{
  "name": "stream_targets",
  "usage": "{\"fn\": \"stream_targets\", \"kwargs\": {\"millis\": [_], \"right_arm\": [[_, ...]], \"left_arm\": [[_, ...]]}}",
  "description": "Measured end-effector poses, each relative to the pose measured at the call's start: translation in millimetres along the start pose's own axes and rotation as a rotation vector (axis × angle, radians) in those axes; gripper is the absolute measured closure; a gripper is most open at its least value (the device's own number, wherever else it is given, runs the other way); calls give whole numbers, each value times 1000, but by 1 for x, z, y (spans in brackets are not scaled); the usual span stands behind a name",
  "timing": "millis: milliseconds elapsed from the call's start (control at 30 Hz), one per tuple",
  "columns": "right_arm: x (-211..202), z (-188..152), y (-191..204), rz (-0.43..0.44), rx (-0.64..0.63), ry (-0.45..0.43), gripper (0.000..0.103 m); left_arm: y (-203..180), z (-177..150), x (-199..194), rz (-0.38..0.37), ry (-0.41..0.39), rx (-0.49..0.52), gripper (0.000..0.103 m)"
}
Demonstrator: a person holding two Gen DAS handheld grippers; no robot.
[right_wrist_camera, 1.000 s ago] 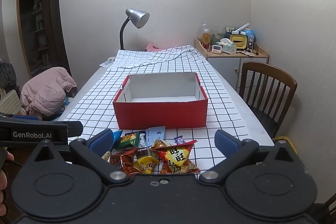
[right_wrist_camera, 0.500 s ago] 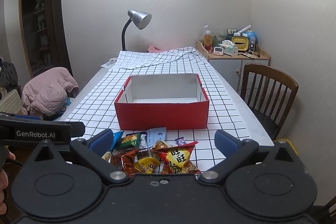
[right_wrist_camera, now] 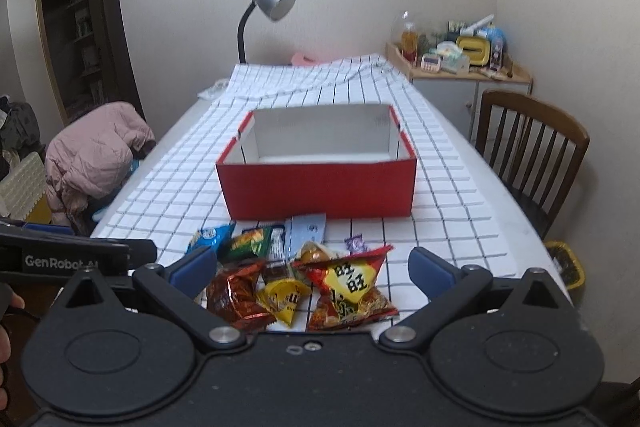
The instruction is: Organize snacks
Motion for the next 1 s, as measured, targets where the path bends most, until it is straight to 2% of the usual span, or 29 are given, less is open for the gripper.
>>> {"fn": "stream_targets", "kwargs": {"millis": [167, 433, 567, 733, 900, 1000], "right_arm": [[26, -2, -11, -10, 30, 73, 2], [69, -8, -39, -34, 26, 162, 4], [91, -14, -46, -31, -32, 207, 10], [109, -18, -49, -3, -80, 246, 20], [120, -18, -50, 24, -105, 274, 27], [127, -18, -51, 29, -114, 285, 30]], "left_arm": [[9, -4, 23, -12, 77, -51, 5], [-10, 1, 57, -114, 132, -45, 6], [-15, 1, 79, -152, 171, -79, 8], [-20, 2, 102, -165, 208, -101, 9], [-17, -2, 124, -188, 282, -160, 31], [-14, -3, 132, -179, 293, -187, 31]]}}
Point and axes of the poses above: each gripper's, at about its wrist camera, not at the fingertips, and x roughly the way its jaws point, y to its left, z to its top, the point moved 3 cm from there along x, roughly the way its jaws point, and after that the axes turned 10 degrees about x, right-handed, at the moved point
